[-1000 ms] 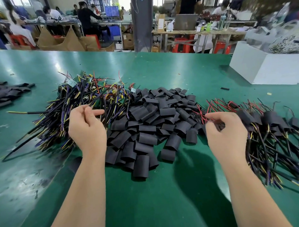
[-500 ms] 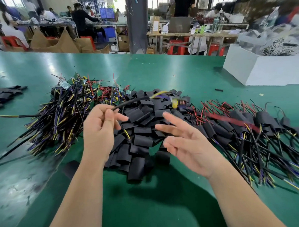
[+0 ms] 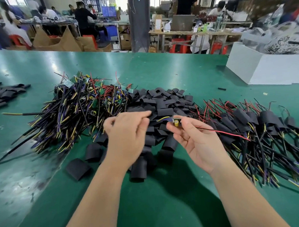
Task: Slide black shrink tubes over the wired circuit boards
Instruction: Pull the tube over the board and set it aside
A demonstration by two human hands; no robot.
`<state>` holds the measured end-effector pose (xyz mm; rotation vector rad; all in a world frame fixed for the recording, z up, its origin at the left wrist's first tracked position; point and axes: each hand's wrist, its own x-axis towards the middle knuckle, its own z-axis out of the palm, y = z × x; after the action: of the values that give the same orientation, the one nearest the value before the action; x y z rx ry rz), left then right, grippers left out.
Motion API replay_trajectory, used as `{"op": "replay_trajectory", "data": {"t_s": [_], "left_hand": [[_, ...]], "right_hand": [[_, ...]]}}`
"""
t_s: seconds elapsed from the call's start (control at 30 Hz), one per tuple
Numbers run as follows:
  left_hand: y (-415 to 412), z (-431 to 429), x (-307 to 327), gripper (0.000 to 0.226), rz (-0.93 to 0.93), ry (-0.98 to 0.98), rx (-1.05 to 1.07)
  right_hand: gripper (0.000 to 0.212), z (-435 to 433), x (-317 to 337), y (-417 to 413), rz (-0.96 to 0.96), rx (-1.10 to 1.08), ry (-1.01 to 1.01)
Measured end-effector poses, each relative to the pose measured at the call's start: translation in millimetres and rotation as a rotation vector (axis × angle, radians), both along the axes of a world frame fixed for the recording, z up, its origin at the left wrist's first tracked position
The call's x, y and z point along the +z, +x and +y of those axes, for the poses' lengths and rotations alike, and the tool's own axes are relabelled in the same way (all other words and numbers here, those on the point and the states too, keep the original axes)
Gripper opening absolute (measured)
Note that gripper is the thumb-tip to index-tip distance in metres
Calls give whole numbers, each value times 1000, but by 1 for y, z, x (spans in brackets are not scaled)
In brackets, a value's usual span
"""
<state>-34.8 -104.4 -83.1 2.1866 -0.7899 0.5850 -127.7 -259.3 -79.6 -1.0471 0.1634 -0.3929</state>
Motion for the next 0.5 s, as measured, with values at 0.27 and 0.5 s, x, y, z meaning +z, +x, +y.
{"op": "replay_trajectory", "data": {"t_s": [0.27, 0.5], "left_hand": [[-6, -15, -6, 22, -9, -108, -333], [-7, -19, -13, 39, 10, 198, -241]], "right_hand": [[27, 9, -5, 6, 194, -76, -209], [16, 6, -10, 10, 142, -95, -159]]}}
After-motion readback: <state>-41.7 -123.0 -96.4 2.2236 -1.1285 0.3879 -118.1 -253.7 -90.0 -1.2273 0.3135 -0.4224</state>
